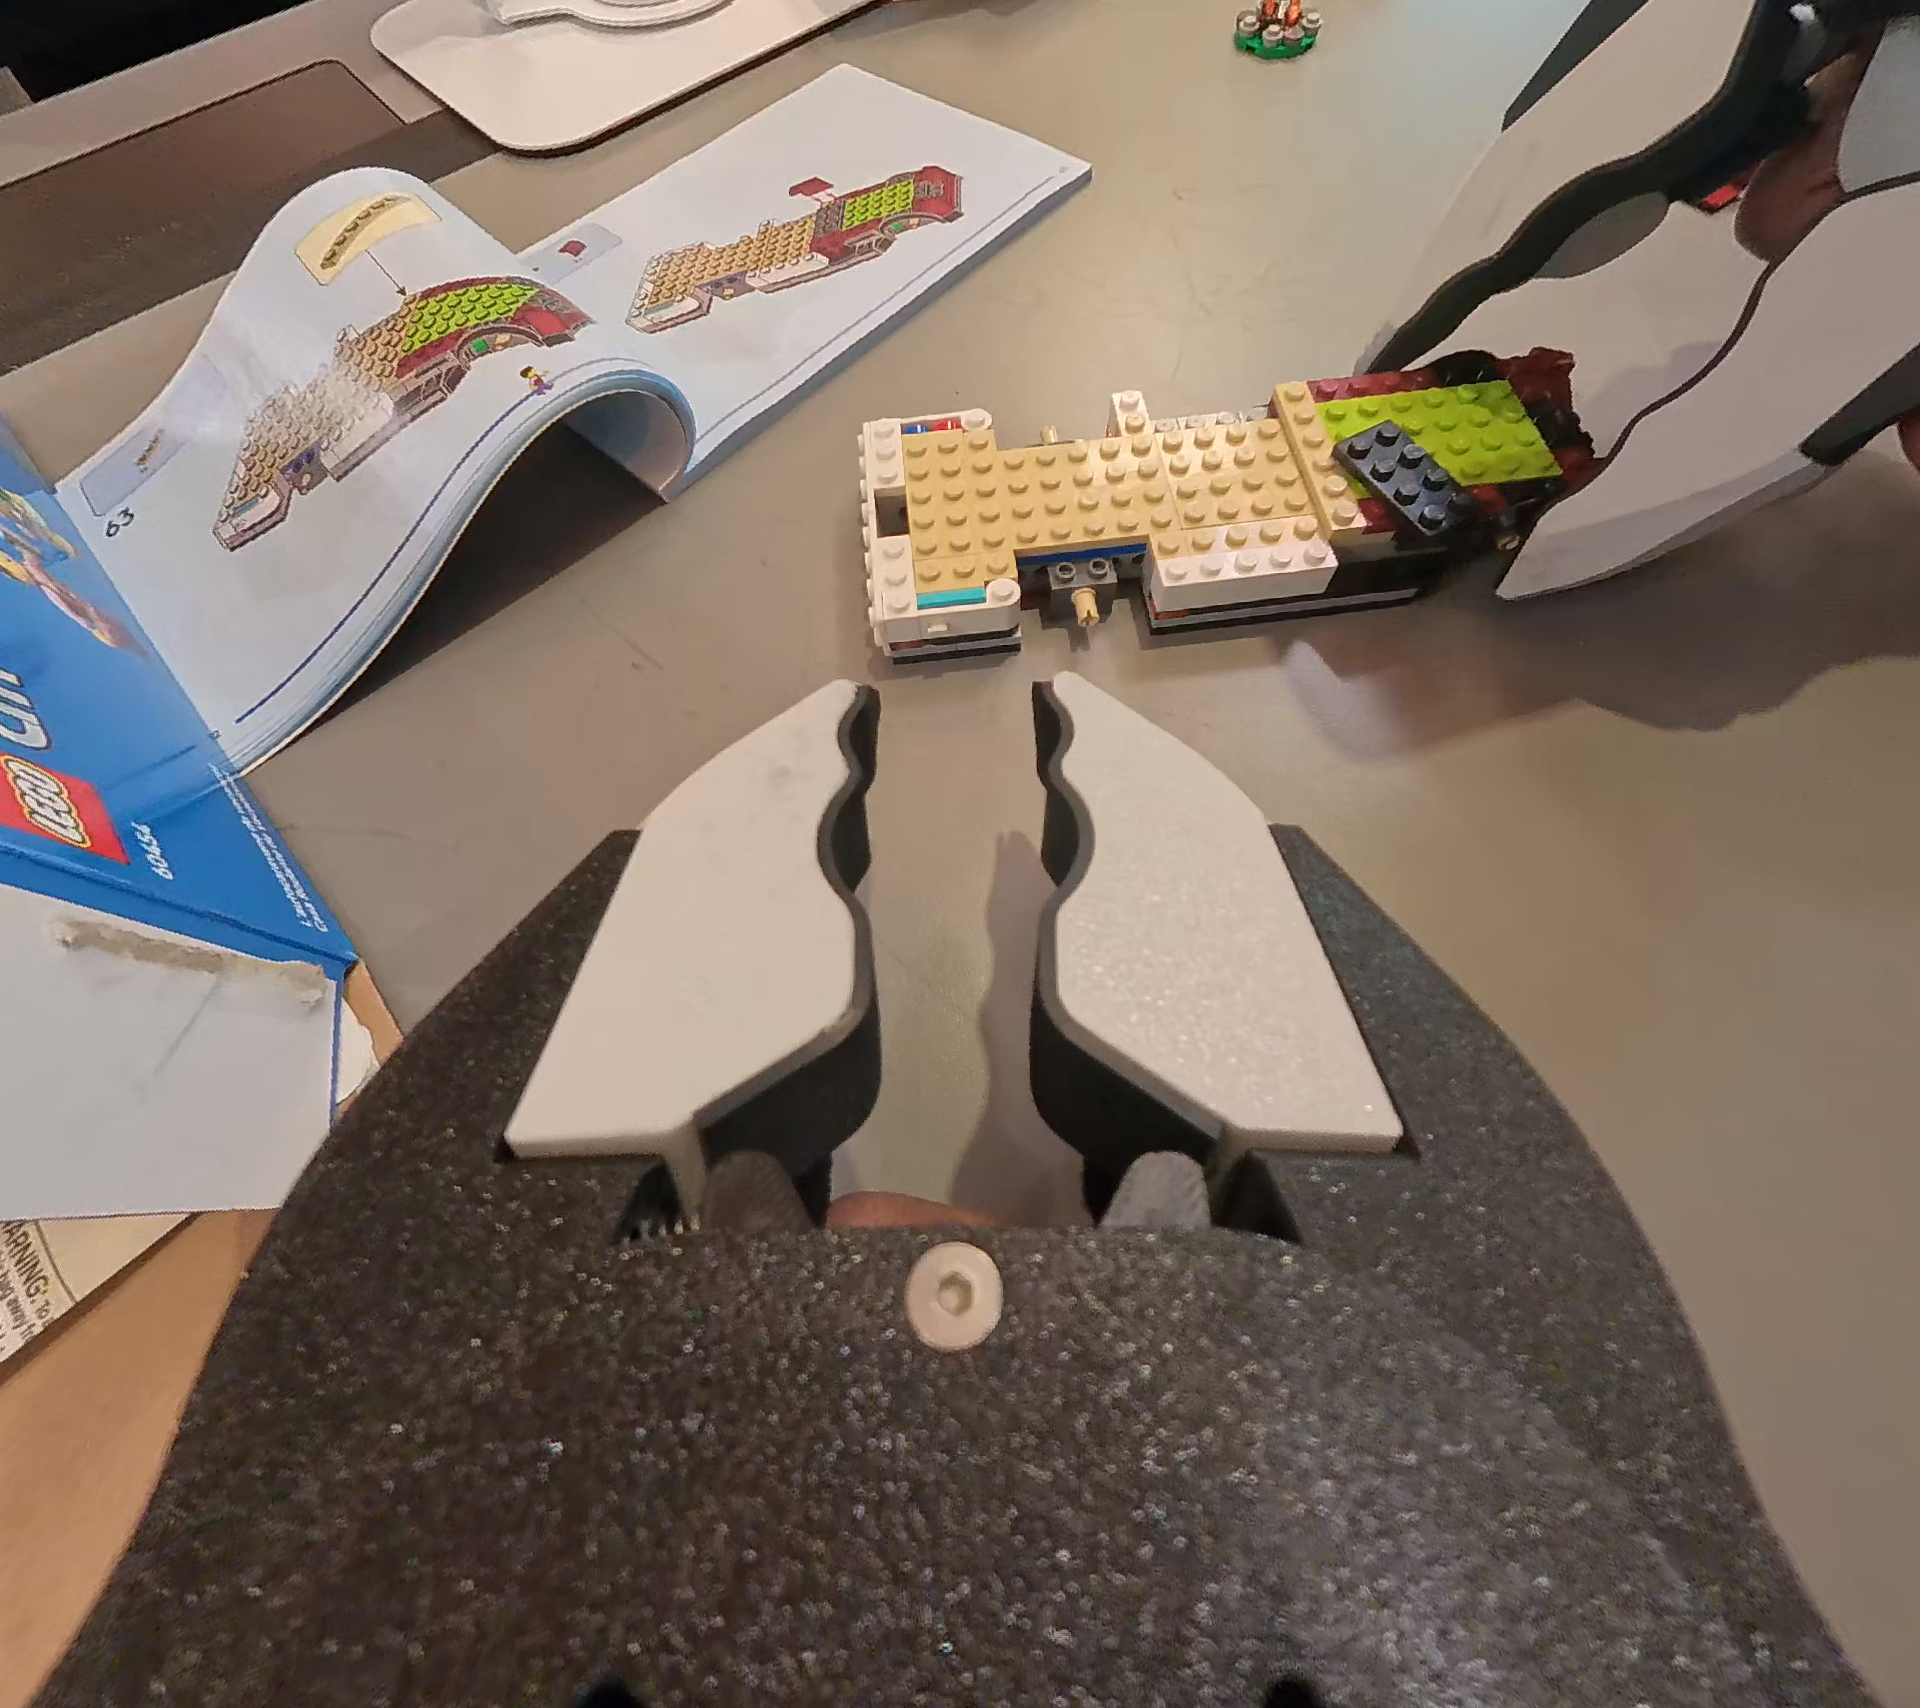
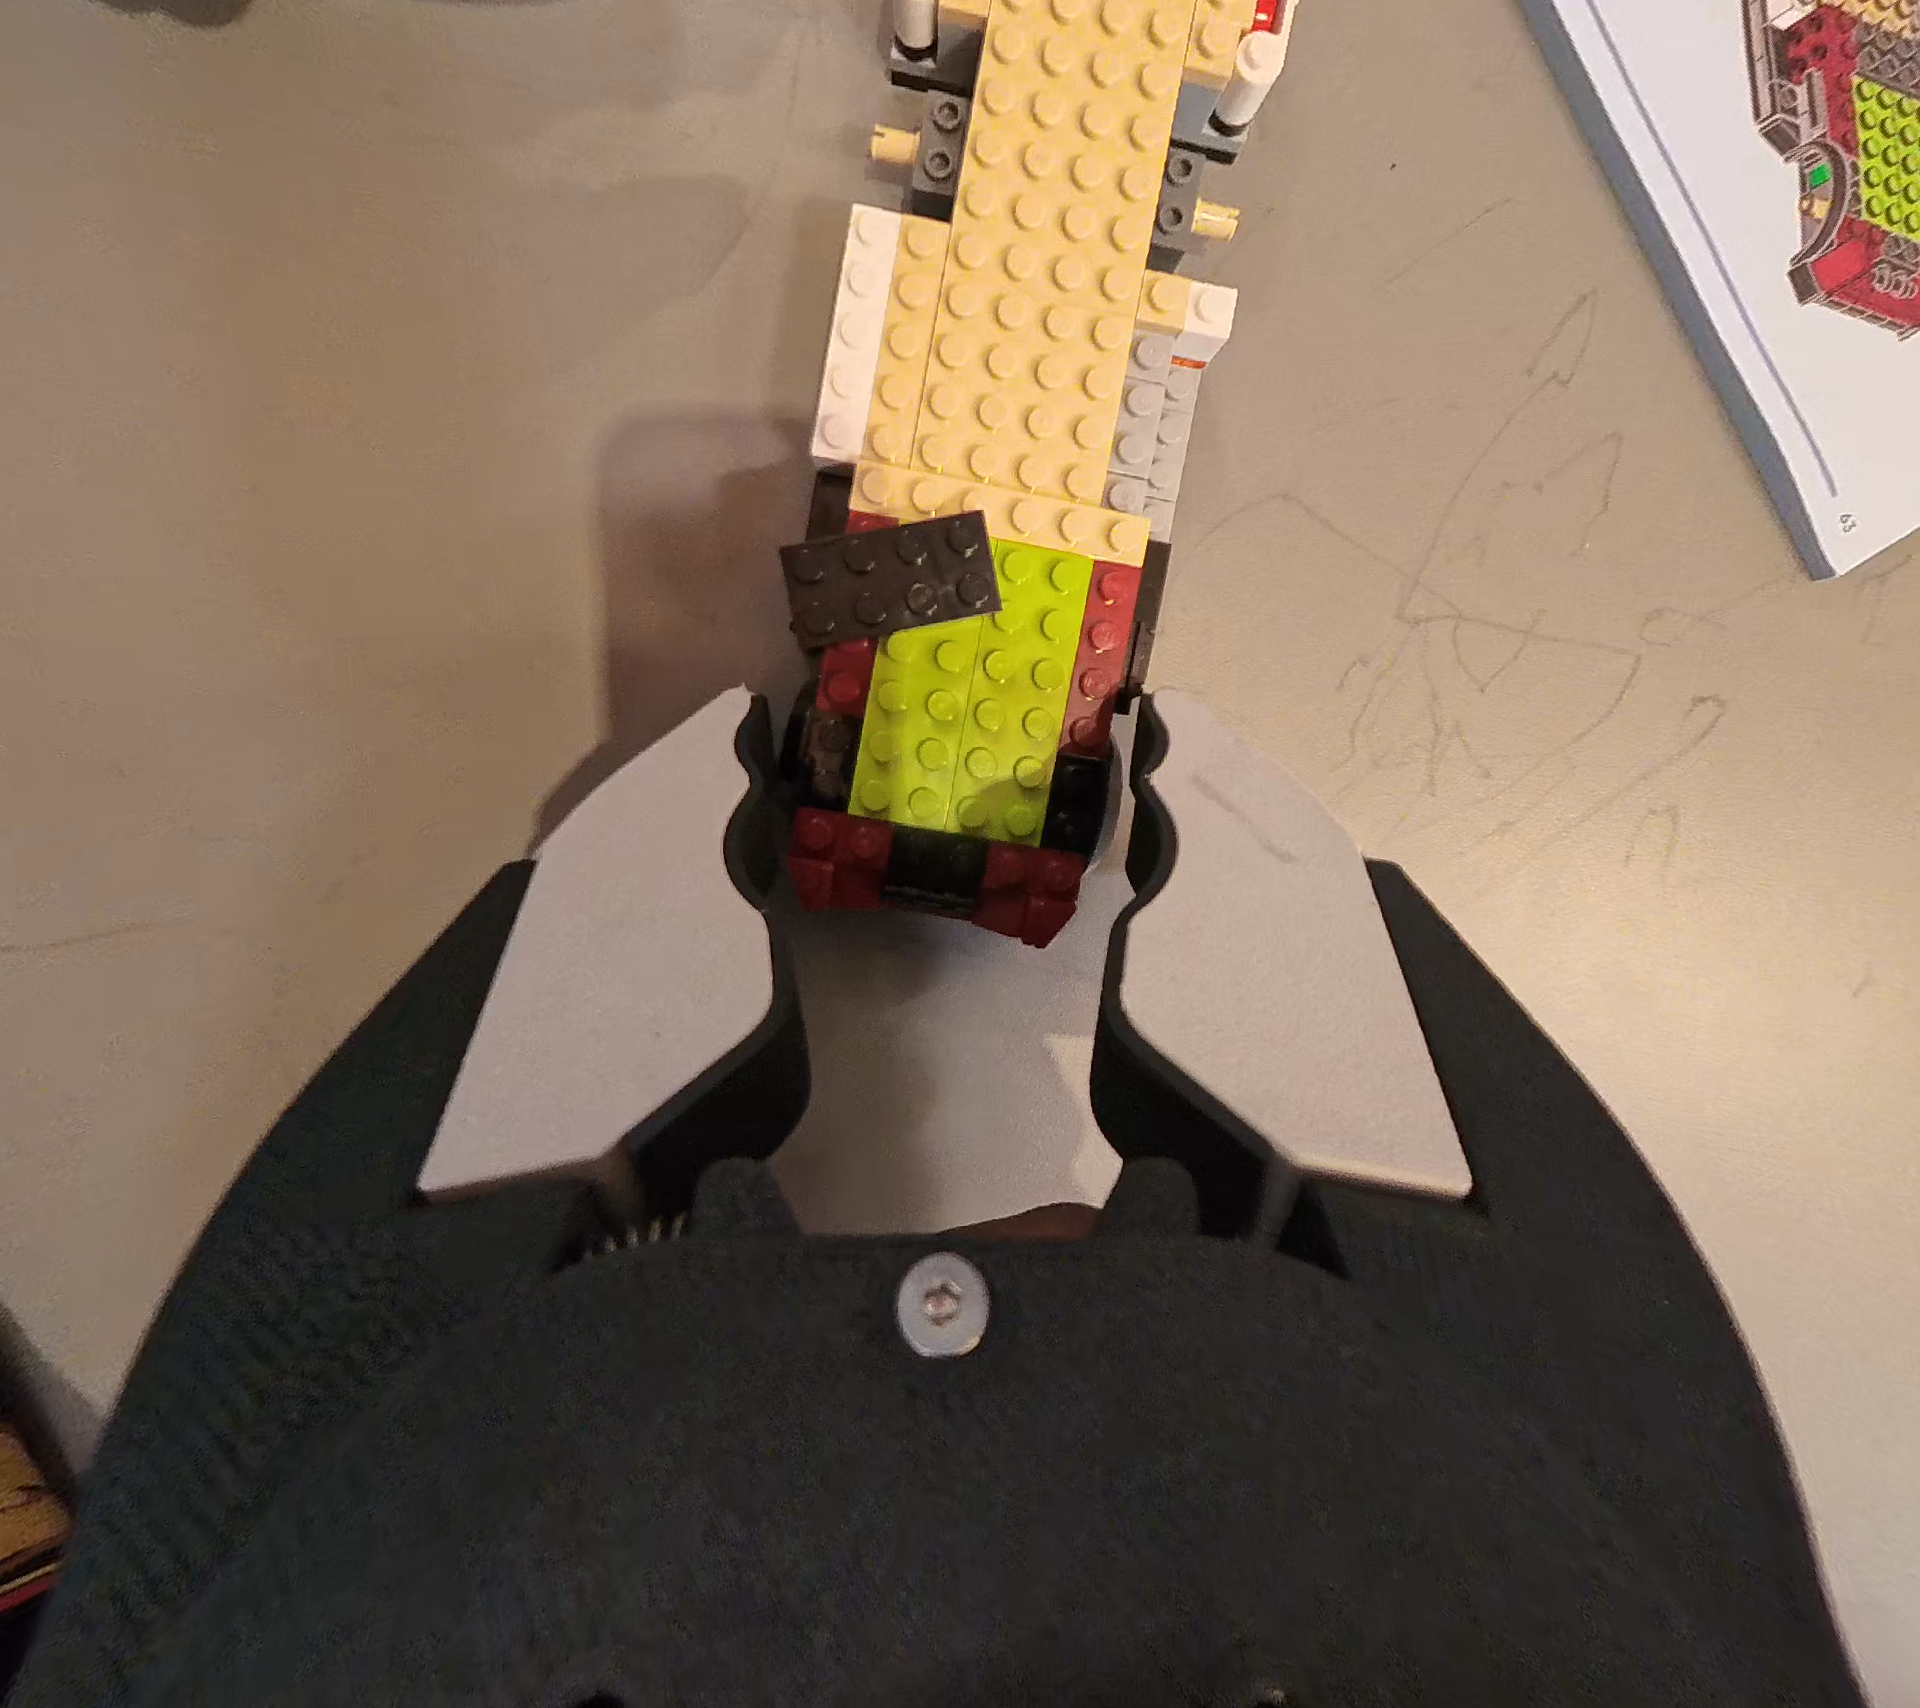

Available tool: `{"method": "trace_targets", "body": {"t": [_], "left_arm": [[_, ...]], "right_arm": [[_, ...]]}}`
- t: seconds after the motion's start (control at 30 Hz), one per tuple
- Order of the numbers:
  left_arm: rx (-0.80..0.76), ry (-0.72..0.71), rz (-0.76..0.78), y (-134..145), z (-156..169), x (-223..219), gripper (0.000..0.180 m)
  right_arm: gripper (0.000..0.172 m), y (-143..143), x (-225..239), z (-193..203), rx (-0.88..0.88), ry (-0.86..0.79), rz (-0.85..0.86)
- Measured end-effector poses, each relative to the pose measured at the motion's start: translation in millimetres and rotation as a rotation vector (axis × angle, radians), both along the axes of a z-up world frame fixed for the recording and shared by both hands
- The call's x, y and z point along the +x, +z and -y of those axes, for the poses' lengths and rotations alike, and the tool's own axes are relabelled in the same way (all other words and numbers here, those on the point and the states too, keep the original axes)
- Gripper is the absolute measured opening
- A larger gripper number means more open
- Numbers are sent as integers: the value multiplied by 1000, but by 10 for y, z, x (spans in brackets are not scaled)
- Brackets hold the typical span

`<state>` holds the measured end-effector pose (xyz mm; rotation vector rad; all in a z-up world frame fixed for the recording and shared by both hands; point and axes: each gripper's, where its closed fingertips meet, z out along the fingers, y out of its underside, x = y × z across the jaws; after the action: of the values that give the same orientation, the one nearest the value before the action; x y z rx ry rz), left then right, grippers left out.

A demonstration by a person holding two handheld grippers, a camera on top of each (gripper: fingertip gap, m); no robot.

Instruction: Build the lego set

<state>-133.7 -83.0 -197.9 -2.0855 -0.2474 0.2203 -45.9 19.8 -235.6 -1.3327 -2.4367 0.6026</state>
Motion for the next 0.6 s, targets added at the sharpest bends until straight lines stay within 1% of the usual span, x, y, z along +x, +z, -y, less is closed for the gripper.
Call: {"method": "trace_targets", "body": {"t": [0.6], "left_arm": [[-1, 0, 1, -1, 0, 0, 29]], "right_arm": [[66, 3, -43, 29, -11, 4, -8]]}}
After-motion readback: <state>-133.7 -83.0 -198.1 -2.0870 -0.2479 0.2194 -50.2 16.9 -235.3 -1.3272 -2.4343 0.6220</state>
